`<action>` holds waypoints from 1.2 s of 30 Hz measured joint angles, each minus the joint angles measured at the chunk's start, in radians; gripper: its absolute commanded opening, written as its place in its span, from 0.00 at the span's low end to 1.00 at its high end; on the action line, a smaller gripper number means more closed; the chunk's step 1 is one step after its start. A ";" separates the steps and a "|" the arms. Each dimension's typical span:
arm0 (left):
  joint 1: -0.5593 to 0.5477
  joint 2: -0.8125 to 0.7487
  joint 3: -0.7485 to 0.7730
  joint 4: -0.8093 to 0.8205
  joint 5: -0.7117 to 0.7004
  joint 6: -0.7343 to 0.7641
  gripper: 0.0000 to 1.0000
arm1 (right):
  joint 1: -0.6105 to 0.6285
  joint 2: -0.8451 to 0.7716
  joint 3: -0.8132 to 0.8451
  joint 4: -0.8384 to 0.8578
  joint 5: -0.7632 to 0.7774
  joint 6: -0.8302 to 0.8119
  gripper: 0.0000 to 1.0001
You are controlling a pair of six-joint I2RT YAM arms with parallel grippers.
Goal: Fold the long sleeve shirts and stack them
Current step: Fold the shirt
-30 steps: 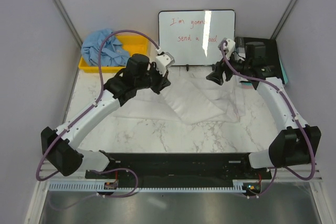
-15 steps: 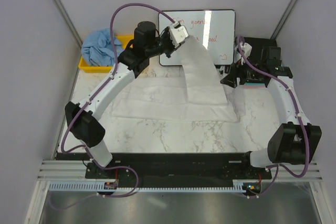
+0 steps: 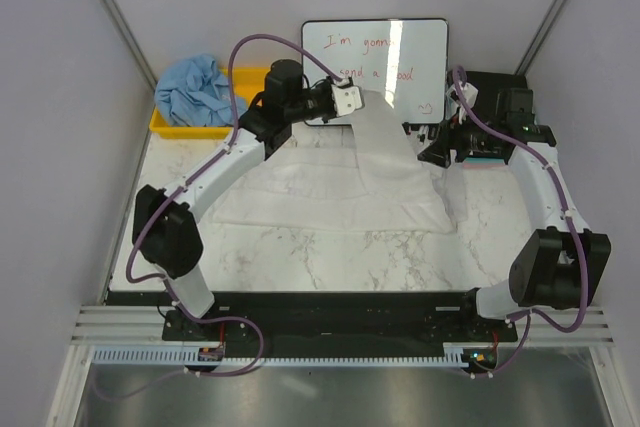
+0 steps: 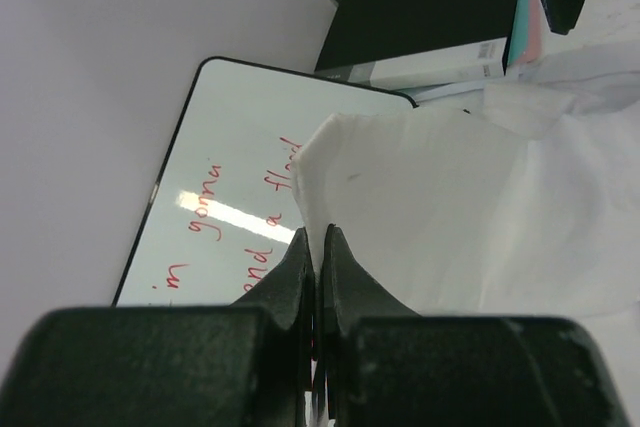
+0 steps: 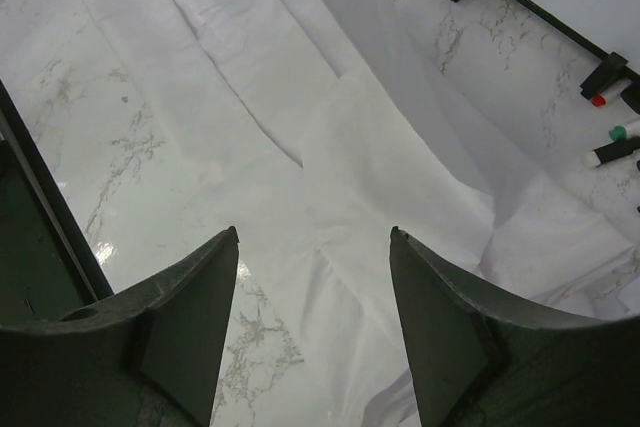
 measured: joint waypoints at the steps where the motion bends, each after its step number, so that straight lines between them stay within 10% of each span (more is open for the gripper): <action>1: 0.003 0.000 -0.003 0.009 0.014 0.004 0.02 | 0.000 0.000 0.000 0.000 -0.005 0.003 0.69; 8: 0.018 -0.093 -0.134 -0.003 0.224 0.083 0.02 | 0.000 0.022 0.013 0.000 -0.014 0.018 0.69; 25: 0.233 -0.171 -0.441 -0.590 0.381 1.036 0.06 | 0.054 0.100 0.055 -0.058 -0.011 -0.045 0.70; 34: 0.269 -0.171 -0.645 -0.661 0.319 1.146 0.71 | 0.163 0.205 0.055 -0.079 0.027 -0.069 0.71; 36: 0.303 -0.177 -0.664 -0.672 0.307 1.154 0.72 | 0.179 0.214 0.055 -0.082 0.040 -0.070 0.71</action>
